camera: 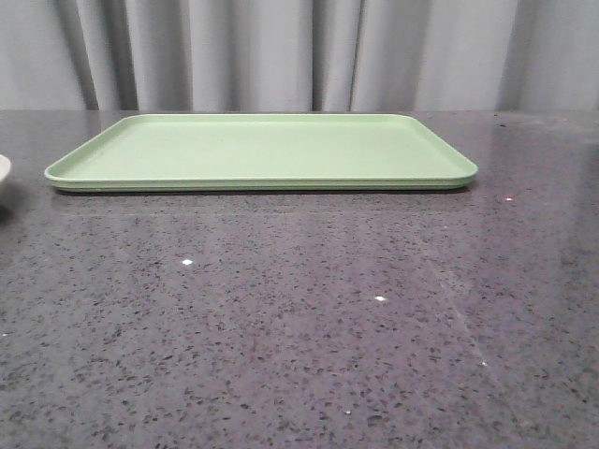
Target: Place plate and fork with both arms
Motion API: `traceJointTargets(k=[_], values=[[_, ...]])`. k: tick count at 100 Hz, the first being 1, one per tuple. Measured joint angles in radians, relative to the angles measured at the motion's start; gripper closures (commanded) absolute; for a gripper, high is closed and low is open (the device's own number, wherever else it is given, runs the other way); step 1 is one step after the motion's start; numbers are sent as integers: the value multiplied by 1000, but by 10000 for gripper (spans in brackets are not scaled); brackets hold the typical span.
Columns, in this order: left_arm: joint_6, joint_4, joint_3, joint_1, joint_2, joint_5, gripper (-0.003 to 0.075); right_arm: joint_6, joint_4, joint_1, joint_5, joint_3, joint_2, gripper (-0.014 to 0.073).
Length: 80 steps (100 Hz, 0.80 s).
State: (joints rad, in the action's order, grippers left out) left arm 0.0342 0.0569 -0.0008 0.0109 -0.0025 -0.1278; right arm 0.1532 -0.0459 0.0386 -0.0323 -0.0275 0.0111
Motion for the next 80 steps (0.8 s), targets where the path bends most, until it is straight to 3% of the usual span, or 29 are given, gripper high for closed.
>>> traceJointTargets(k=[80], values=[[0,0,0,0,0,41,741,-3,0,0,5,0,0,659]])
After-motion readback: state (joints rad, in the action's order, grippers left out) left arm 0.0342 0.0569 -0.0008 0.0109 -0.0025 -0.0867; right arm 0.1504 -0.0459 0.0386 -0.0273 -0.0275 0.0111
